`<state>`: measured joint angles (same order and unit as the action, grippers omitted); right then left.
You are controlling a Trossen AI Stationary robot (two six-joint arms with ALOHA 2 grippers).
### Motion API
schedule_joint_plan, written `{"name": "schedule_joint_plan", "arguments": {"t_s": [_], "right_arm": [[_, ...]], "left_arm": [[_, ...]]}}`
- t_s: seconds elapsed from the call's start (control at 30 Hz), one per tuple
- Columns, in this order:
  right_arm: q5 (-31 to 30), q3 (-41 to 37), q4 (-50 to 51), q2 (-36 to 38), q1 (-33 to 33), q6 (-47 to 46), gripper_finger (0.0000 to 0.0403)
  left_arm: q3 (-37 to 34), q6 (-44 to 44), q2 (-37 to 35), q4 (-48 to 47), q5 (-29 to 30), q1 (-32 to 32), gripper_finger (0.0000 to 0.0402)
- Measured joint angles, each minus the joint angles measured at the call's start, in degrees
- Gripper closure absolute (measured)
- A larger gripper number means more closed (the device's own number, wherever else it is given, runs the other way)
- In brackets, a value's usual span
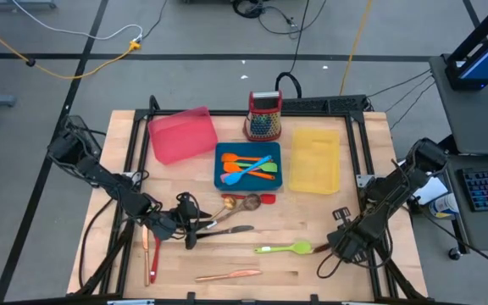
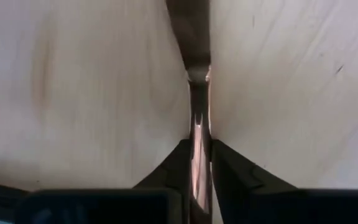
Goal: Pick & Place Kitchen Items
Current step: Put the gold table knife into the yellow bin
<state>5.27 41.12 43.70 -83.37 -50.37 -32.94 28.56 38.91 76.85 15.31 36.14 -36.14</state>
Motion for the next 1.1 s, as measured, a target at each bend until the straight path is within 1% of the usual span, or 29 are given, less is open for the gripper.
{"name": "schedule_joint_plan", "arguments": {"t_s": [0.1,0.23,0.3,0.4,0.5,0.6,0.67,0.73,0.83,0.9,1.0,1.1], "right_arm": [[-0.8,0.0,-1.6,0.0,0.0,-2.3,0.0367],[-2.6,0.0,-3.2,0.0,0.0,-5.2,0.0348],[-2.9,0.0,-3.6,0.0,0.0,-5.2,0.0346],[-3.4,0.0,-3.6,-0.1,0.0,-5.4,0.0354],[-4.1,0.0,-4.9,-0.1,0.1,-5.4,0.0364],[-5.5,0.0,-10.1,-0.2,0.1,-5.3,0.0366],[-6.4,0.0,-13.4,-0.3,0.2,-5.2,0.0364],[-7.7,-0.1,-15.8,-0.3,0.2,-4.4,0.0362],[-8.7,-0.1,-17.6,-0.3,0.5,-3.6,0.0362],[-8.7,-0.1,-17.5,-0.3,0.9,-3.7,0.0361],[-8.6,-0.1,-18.7,-0.3,1.2,-3.4,0.0361],[-8.8,-0.3,-22.1,-0.5,1.2,-2.2,0.0361]], "left_arm": [[0.0,0.0,0.0,0.0,0.0,0.1,0.0293],[0.0,0.0,0.0,1.2,0.2,0.1,0.0293],[0.0,-0.9,0.0,4.7,0.4,0.4,0.0293],[0.0,-6.0,0.0,12.8,0.1,2.1,0.0293],[0.1,-11.4,0.0,20.4,-4.0,4.7,0.0293],[1.5,-14.4,0.0,21.5,-8.0,7.6,0.0293],[3.6,-16.1,0.0,20.5,-10.9,9.4,0.0293],[6.4,-18.2,1.1,18.8,-15.4,11.2,0.0293],[12.0,-22.5,4.8,15.5,-22.8,13.2,0.0293],[16.8,-25.1,8.4,14.8,-26.6,14.3,0.0293],[23.3,-28.7,14.7,13.3,-29.1,15.5,0.0293],[29.3,-31.9,21.1,11.4,-31.8,16.6,0.0293]]}}
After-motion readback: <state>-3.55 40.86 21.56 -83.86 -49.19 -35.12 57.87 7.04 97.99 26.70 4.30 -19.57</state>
